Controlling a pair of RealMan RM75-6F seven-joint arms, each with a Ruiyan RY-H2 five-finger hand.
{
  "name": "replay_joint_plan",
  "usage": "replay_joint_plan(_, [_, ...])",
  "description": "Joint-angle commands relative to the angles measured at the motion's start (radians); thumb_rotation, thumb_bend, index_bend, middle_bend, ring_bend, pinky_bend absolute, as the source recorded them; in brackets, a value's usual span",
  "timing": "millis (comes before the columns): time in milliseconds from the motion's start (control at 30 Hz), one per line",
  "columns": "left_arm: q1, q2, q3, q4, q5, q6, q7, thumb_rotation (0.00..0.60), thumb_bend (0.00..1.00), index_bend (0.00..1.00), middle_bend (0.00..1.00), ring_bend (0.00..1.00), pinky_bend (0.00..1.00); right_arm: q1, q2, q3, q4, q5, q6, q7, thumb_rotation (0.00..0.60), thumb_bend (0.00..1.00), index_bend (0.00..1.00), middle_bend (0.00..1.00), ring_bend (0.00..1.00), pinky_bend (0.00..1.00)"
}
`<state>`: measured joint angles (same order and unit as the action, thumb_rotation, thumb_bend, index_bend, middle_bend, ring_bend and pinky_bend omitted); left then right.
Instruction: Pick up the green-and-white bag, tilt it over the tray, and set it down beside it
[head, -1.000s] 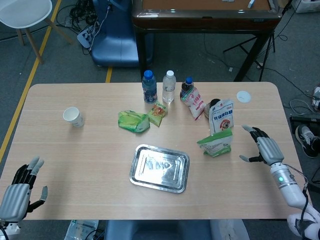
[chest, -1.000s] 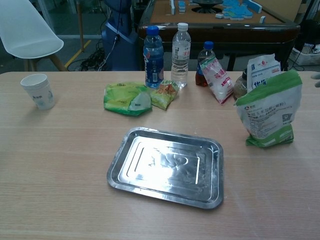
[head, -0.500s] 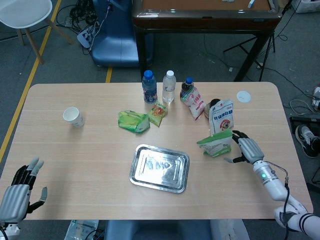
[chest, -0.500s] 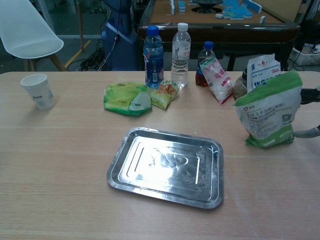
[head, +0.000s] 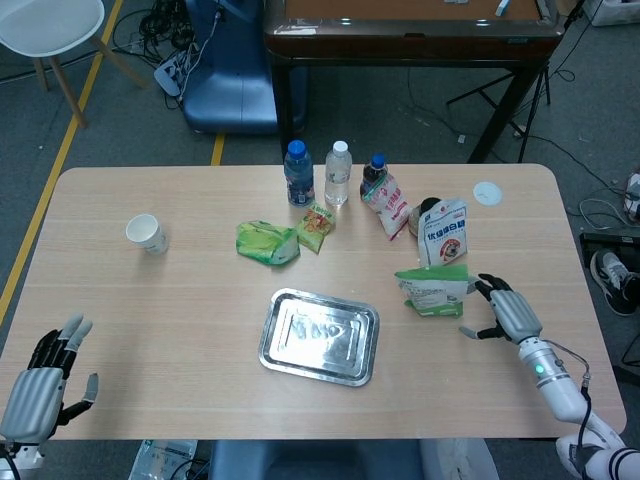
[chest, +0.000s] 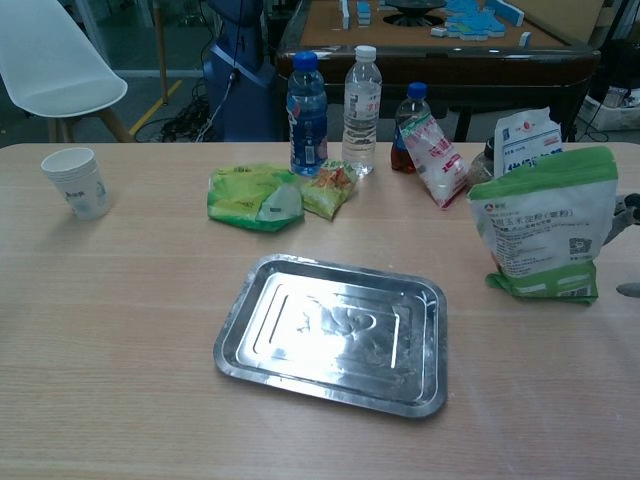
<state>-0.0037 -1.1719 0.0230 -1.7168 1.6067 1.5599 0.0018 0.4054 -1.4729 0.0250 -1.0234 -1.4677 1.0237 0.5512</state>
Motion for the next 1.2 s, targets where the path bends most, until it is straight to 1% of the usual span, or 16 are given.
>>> replay_joint_plan(33, [0.000,-0.001,0.001,0.000,0.000,0.000,0.000,0.600,0.47,0.01,0.00,0.06,0.02,0.003,-0.024,0.016,0.023,0.025,-0.016,-0.010,0.600,0.08,0.19,0.31,0.10,0.09])
replay_joint_plan(167, [0.001,0.001,0.001,0.001,-0.003,0.001,0.000,0.600,0.47,0.01,0.00,0.06,0.02,0.022,-0.051,0.028,0.041,0.036,-0.041,-0.030,0.600,0.08,0.19,0.31,0.10,0.09])
replay_joint_plan(433, [0.005,0.001,0.001,0.007,-0.010,0.002,-0.006,0.600,0.47,0.01,0.00,0.06,0.02,0.054,-0.117,0.049,0.068,0.043,-0.057,-0.057,0.600,0.08,0.19,0.30,0.10,0.09])
replay_joint_plan(700, [0.006,-0.003,0.001,0.018,-0.015,0.001,-0.018,0.600,0.47,0.01,0.00,0.06,0.02,0.077,-0.183,0.056,0.118,0.051,-0.081,-0.068,0.600,0.10,0.20,0.30,0.10,0.09])
replay_joint_plan(833, [0.004,-0.005,-0.001,0.020,-0.014,-0.001,-0.022,0.600,0.47,0.01,0.00,0.06,0.02,0.084,-0.215,0.056,0.155,0.047,-0.082,-0.062,0.600,0.19,0.25,0.31,0.14,0.10])
replay_joint_plan(1000, [0.004,-0.006,-0.002,0.021,-0.016,0.000,-0.021,0.600,0.47,0.01,0.00,0.06,0.02,0.079,-0.249,0.052,0.202,0.034,-0.051,-0.043,0.600,0.31,0.33,0.35,0.19,0.16])
replay_joint_plan(1100, [0.003,-0.007,-0.001,0.022,-0.018,-0.004,-0.019,0.600,0.47,0.01,0.00,0.06,0.02,0.073,-0.263,0.049,0.227,0.025,-0.029,-0.024,0.600,0.35,0.36,0.37,0.21,0.20])
replay_joint_plan(1200, [0.002,-0.009,-0.001,0.020,-0.017,-0.005,-0.017,0.600,0.48,0.01,0.00,0.06,0.02,0.066,-0.275,0.048,0.249,0.015,-0.001,0.000,0.600,0.41,0.40,0.40,0.24,0.26])
